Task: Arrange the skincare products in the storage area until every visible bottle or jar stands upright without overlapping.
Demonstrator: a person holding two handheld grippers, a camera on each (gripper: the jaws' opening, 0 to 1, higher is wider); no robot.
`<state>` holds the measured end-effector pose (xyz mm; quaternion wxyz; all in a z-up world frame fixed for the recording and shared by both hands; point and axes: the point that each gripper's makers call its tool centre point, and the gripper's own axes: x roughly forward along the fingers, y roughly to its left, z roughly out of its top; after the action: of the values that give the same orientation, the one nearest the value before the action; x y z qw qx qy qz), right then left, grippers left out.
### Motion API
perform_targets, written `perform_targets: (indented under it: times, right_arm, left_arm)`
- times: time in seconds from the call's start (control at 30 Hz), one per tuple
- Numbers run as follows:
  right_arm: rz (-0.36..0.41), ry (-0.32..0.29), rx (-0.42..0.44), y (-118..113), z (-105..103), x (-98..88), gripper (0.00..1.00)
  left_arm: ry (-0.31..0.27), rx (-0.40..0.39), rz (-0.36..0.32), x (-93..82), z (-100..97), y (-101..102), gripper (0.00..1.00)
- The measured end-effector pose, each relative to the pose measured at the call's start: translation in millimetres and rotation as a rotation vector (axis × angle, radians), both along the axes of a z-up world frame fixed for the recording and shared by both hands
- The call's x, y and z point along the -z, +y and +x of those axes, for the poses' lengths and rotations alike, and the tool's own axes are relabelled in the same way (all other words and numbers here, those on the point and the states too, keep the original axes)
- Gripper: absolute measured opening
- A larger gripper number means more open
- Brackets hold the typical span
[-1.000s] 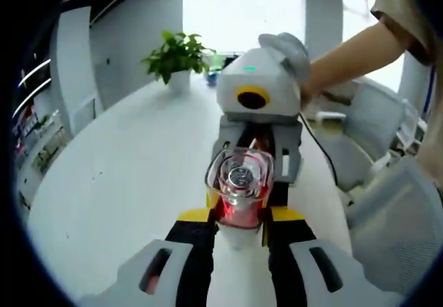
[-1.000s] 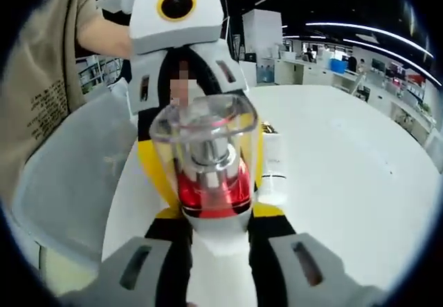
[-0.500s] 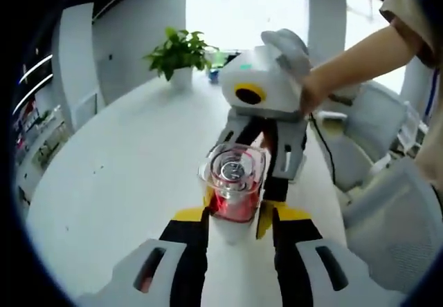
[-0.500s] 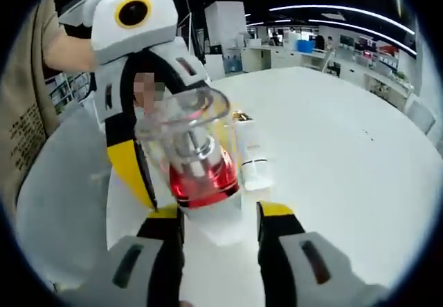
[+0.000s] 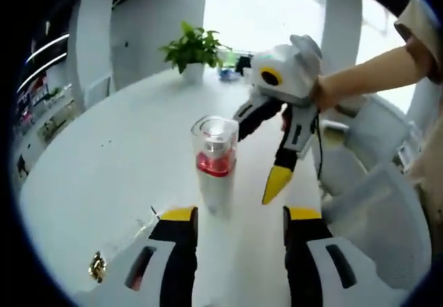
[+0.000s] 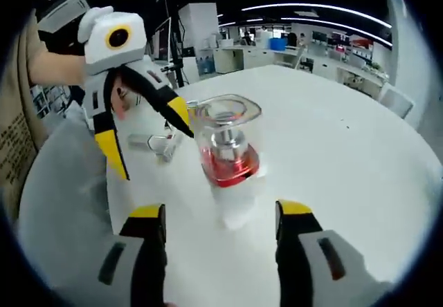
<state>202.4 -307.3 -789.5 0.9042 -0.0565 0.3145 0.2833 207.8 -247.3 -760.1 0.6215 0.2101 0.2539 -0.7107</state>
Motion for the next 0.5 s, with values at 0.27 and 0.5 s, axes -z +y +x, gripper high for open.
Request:
perform_targets:
  times: [0.27, 0.5]
  right_arm:
    - [0.060, 0.025, 0.144, 14.6, -25.8, 13.0, 0.77]
    - [0.099, 0.021, 0.229, 25.0, -39.0, 11.3, 0.81]
  left_arm:
    - [0.000, -0.028, 0.038, 9.5, -9.3, 44.2, 0.60]
    - [0.032, -0.120, 0.038, 11.3, -9.1, 86.9, 0.70]
